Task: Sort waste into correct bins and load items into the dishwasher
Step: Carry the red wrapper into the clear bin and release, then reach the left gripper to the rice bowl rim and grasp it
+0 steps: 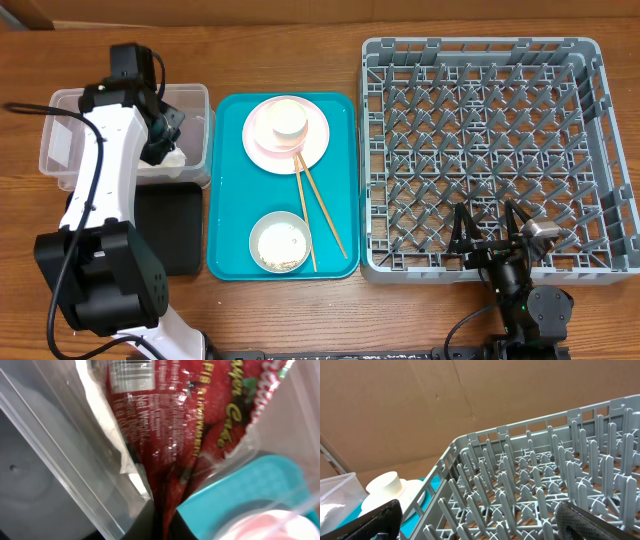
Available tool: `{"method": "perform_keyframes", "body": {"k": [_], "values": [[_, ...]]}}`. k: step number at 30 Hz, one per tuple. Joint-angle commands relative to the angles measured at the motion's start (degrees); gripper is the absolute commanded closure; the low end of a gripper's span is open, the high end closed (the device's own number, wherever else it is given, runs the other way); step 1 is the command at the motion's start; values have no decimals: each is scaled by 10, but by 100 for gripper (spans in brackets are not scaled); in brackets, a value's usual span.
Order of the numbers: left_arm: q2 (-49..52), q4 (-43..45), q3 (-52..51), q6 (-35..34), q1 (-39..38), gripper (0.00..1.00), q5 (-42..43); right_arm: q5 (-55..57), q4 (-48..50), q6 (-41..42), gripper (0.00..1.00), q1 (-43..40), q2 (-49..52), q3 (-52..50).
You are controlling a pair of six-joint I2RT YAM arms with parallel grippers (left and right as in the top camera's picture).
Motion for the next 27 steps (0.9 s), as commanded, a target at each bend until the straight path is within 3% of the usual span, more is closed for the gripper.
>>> {"method": "perform_keyframes", "body": {"k": [1, 3, 5, 6, 12, 16, 18, 20, 27], "values": [[6, 9, -15, 12, 4, 83, -8, 3, 2, -3, 0, -3, -5, -6], [6, 19, -15, 29, 4, 69, -7, 3, 2, -3, 0, -3, -5, -6], [6, 30, -15, 50, 4, 45, -7, 3, 2, -3, 0, -3, -5, -6], [6, 34, -15, 61, 4, 40, -7, 3, 2, -3, 0, -3, -5, -6], [5, 33, 19, 166, 4, 25, 28, 3, 2, -3, 0, -3, -5, -6], [5, -19, 69, 256, 3, 34, 137, 3, 2, -3, 0, -3, -5, -6], [5, -51, 89, 289, 0, 49, 199, 3, 2, -3, 0, -3, -5, -6], [5, -83, 97, 308, -8, 58, 243, 3, 2, -3, 0, -3, -5, -6], [5, -195, 95, 356, -90, 82, 252, 3, 2, -3, 0, -3, -5, -6]]}}
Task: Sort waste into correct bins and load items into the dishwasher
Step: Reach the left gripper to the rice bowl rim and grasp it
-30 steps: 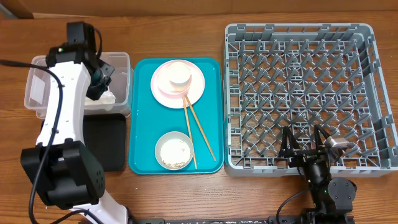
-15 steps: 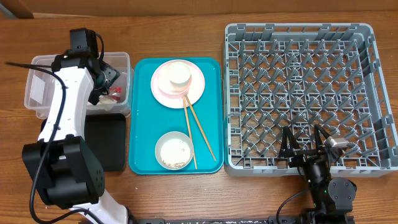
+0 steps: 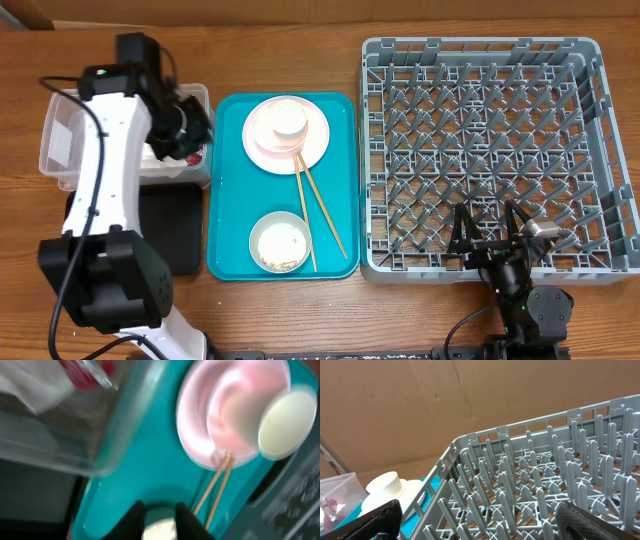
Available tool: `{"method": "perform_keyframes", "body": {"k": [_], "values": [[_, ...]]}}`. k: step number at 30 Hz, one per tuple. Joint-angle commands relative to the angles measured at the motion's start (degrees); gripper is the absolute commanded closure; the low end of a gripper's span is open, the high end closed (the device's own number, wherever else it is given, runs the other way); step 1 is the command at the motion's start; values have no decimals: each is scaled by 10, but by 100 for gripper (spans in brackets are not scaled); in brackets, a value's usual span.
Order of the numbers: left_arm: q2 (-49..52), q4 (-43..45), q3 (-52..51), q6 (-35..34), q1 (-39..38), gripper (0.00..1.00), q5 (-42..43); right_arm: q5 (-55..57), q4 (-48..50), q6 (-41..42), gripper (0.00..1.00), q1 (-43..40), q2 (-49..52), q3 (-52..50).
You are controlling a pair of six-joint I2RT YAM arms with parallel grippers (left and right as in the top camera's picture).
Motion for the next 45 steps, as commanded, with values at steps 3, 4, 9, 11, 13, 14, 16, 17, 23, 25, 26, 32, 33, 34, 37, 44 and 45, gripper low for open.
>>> {"method": "perform_keyframes", "body": {"k": [3, 4, 9, 11, 13, 14, 16, 17, 23, 25, 26, 32, 33, 34, 37, 44, 45], "values": [[3, -57, 7, 56, -109, 91, -15, 3, 3, -3, 0, -3, -5, -6], [3, -67, 6, 54, -133, 93, -33, 3, 3, -3, 0, -3, -5, -6], [3, -82, -14, 26, -256, 88, -74, 3, 3, -3, 0, -3, -5, -6], [3, -78, -34, 10, -308, 83, -85, 3, 3, -3, 0, -3, -5, -6], [3, -72, -57, -20, -351, 80, -111, 3, 3, -3, 0, -3, -5, -6], [3, -68, -70, -37, -369, 80, -123, 3, 3, -3, 0, -3, -5, -6], [3, -61, -93, -60, -398, 78, -141, 3, 3, -3, 0, -3, -5, -6], [3, -57, -105, -73, -412, 78, -149, 3, 3, -3, 0, -3, -5, -6], [3, -16, -161, -97, -453, 70, -153, 3, 3, -3, 0, -3, -5, -6], [3, -4, -176, -101, -453, 70, -153, 3, 3, -3, 0, -3, -5, -6], [3, 2, -184, -102, -453, 70, -153, 3, 3, -3, 0, -3, -5, -6], [3, 54, -228, -105, -452, 74, -153, 3, 3, -3, 0, -3, -5, -6], [3, 66, -238, -106, -452, 74, -153, 3, 3, -3, 0, -3, -5, -6], [3, 74, -245, -110, -452, 75, -153, 3, 3, -3, 0, -3, -5, -6], [3, 100, -268, -114, -452, 78, -153, 3, 3, -3, 0, -3, -5, -6], [3, 113, -280, -125, -452, 83, -179, 3, 3, -3, 0, -3, -5, -6], [3, 114, -280, -125, -452, 84, -179, 3, 3, -3, 0, -3, -5, -6]]}}
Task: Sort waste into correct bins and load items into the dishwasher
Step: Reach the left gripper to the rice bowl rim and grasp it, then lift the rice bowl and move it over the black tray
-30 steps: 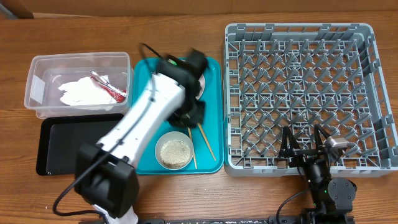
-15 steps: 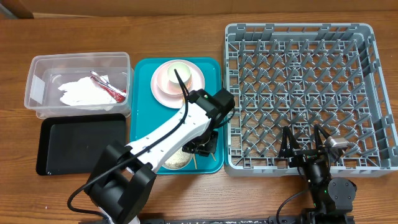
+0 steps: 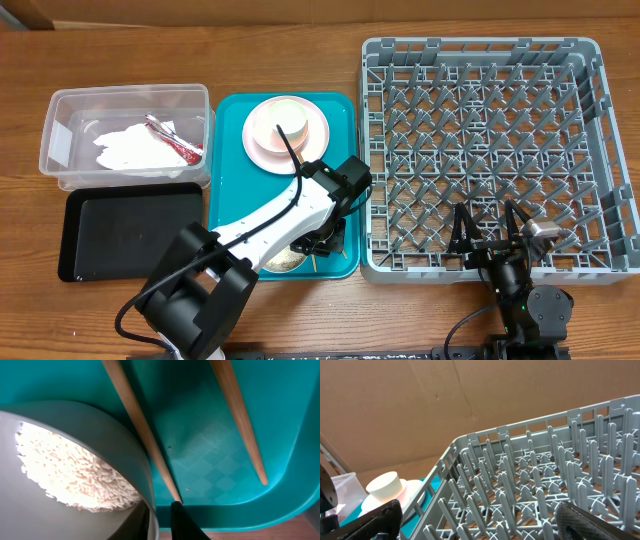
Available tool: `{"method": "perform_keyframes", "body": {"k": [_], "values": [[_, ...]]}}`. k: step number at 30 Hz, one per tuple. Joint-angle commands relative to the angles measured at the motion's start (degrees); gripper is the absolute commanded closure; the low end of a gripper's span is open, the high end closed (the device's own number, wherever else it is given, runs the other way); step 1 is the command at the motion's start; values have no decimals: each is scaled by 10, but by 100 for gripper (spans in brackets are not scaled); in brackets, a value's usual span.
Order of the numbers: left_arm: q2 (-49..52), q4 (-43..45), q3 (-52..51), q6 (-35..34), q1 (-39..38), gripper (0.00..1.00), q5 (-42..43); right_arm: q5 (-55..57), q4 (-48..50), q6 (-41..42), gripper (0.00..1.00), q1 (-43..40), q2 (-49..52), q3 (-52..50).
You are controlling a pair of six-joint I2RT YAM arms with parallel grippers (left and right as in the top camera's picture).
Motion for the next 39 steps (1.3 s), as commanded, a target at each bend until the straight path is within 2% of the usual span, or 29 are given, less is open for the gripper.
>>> {"method": "perform_keyframes", "body": {"k": [1, 3, 10, 11, 15, 20, 31, 35, 39], "values": [[3, 4, -6, -14, 0, 87, -22, 3, 3, -3, 0, -3, -5, -6], [3, 7, -6, -14, 0, 92, -22, 3, 3, -3, 0, -3, -5, -6], [3, 11, -6, -13, 0, 92, -22, 3, 3, -3, 0, -3, -5, -6], [3, 11, -6, -13, 0, 96, -22, 3, 3, -3, 0, -3, -5, -6], [3, 8, -5, -5, 2, 96, -22, 3, 3, -3, 0, -3, -5, -6], [2, -37, 36, 0, 23, 96, -21, 3, 3, -3, 0, -3, -5, -6], [-53, -173, 191, 62, 104, 96, -15, 3, 3, -3, 0, -3, -5, -6], [-96, -199, 202, 69, 143, 96, -14, 3, 3, -3, 0, -3, -5, -6], [-138, -213, 202, 110, 215, 96, 21, 3, 3, -3, 0, -3, -5, -6]]}}
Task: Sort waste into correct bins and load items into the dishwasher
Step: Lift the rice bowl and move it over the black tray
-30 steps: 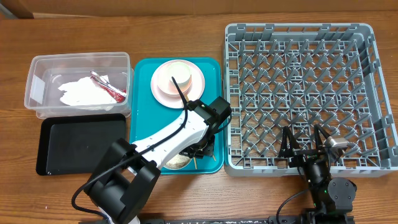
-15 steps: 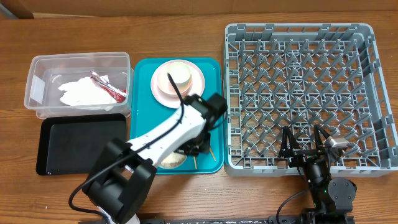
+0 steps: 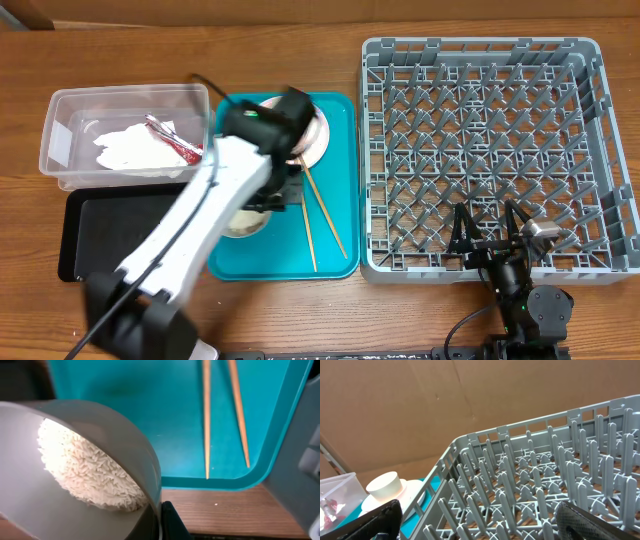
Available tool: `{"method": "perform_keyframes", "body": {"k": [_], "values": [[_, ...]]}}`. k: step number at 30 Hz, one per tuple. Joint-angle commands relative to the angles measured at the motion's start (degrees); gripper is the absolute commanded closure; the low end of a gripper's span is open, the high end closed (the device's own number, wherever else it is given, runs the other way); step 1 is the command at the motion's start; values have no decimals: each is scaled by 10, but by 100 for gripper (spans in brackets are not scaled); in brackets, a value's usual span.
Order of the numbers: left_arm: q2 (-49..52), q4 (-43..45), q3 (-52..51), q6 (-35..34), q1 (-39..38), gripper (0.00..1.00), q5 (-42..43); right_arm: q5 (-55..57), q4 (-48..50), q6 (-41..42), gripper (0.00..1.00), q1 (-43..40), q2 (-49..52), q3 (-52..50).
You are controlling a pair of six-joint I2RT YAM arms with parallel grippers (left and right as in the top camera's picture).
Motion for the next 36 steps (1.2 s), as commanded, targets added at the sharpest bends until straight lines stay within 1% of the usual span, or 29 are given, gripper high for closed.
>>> {"method": "perform_keyframes", "body": {"k": [1, 7, 10, 15, 18, 20, 24, 27, 32, 34, 36], "values": [[-40, -6, 15, 52, 62, 96, 36, 3, 3, -3, 0, -3, -5, -6], [-51, -6, 11, 139, 204, 96, 136, 3, 3, -3, 0, -3, -5, -6], [-51, 4, 2, 167, 278, 96, 177, 3, 3, -3, 0, -3, -5, -6], [-51, 34, -28, 221, 403, 96, 286, 3, 3, -3, 0, -3, -5, -6], [-51, 60, -64, 245, 474, 96, 353, 3, 3, -3, 0, -3, -5, -6], [-51, 85, -98, 266, 519, 96, 412, 3, 3, -3, 0, -3, -5, -6], [-50, 150, -170, 284, 593, 96, 504, 3, 3, -3, 0, -3, -5, -6], [-50, 191, -217, 309, 642, 96, 563, 3, 3, -3, 0, -3, -5, -6], [-50, 235, -274, 360, 716, 96, 670, 3, 3, -3, 0, -3, -5, -6], [-50, 255, -293, 370, 741, 96, 700, 3, 3, -3, 0, -3, -5, -6], [-50, 296, -320, 370, 771, 96, 729, 3, 3, -3, 0, -3, -5, -6]]}}
